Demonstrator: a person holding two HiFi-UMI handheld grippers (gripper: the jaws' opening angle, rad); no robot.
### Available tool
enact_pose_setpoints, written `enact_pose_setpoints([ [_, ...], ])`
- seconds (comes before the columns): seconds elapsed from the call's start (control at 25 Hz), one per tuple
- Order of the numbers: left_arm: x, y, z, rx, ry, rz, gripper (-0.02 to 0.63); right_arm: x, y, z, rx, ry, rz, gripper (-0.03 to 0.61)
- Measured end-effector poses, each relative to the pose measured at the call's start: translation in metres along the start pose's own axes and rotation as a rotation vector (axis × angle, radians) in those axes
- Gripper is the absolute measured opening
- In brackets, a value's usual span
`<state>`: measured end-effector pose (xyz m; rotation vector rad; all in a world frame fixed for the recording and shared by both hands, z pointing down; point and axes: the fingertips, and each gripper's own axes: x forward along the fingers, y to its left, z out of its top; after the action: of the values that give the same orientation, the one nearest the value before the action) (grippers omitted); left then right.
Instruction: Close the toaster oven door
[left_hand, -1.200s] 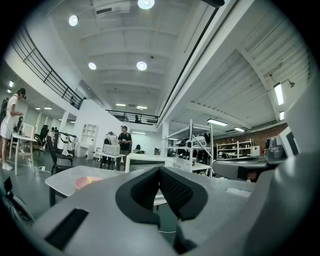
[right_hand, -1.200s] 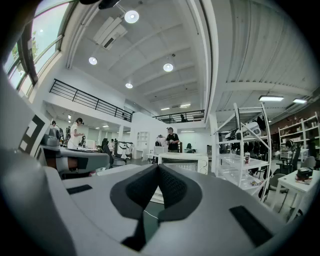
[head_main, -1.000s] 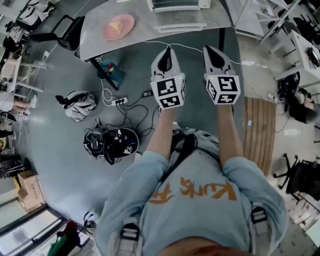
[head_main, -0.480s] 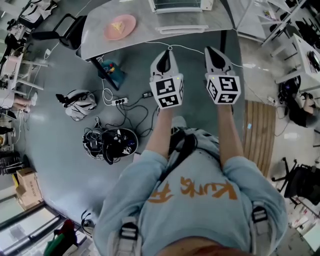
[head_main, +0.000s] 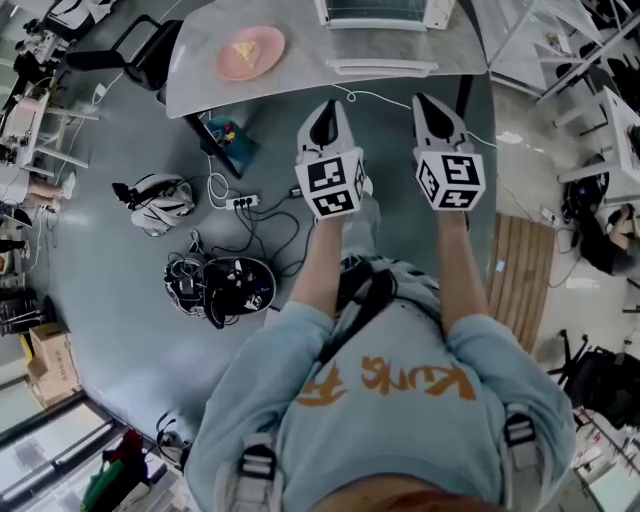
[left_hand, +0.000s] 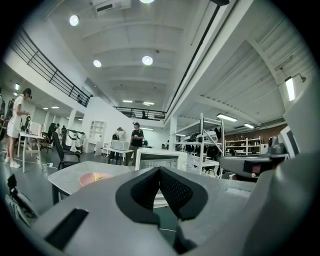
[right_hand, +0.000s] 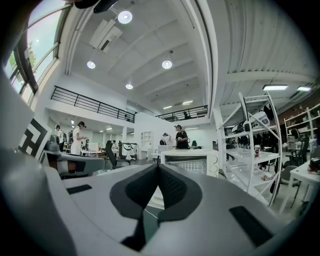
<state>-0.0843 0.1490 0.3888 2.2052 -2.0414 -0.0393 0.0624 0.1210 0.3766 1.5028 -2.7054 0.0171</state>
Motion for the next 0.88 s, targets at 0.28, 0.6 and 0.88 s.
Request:
enact_pose_setpoints([
  [0.28, 0.109, 0.011, -0.008, 0.004, 0.044, -0.026, 0.002, 0.09, -0.065, -0.015, 0.061, 0.024, -0.055, -0.002],
  [0.6, 0.239, 0.061, -0.013, 0.041, 0.126, -0.002, 0.002, 0.218, -0.113, -0.028, 0.105, 0.084, -0.05, -0.002],
  [0.88, 0.294, 0.049, -0.015, 0.109, 0.143, -0.047, 0.002, 0.253, -0.151, -0.04, 0.062, 0.128, -0.071, -0.002],
])
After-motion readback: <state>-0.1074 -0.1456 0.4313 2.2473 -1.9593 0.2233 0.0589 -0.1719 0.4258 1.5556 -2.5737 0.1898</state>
